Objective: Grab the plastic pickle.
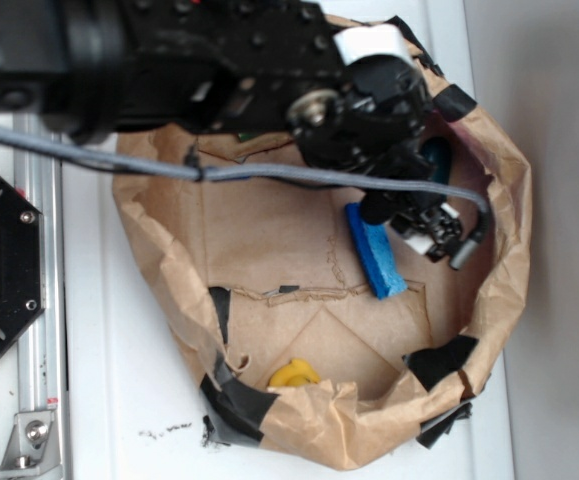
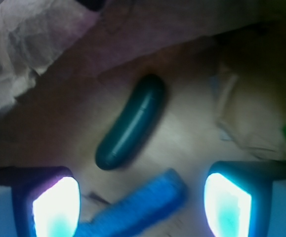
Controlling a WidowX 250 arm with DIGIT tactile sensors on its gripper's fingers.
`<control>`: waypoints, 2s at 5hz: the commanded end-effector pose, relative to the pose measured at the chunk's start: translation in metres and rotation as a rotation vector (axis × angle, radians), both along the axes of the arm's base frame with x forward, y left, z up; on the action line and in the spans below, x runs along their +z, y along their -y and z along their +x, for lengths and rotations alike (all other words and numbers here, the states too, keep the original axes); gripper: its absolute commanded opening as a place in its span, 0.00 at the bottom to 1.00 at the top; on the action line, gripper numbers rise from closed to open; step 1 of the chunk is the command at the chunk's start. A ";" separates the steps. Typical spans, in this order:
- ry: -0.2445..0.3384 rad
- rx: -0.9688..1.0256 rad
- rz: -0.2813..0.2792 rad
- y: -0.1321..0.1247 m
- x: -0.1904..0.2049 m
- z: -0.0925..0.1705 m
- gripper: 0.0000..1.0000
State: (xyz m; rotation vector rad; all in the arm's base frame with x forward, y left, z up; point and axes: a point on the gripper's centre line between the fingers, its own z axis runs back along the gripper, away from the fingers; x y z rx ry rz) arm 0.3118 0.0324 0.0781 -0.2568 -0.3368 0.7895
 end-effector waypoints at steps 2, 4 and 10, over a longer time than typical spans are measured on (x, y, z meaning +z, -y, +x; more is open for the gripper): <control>-0.001 0.029 0.092 -0.008 -0.022 0.043 1.00; -0.156 -0.108 0.145 0.007 -0.042 0.019 0.00; -0.248 -0.723 0.587 0.008 0.076 -0.036 0.00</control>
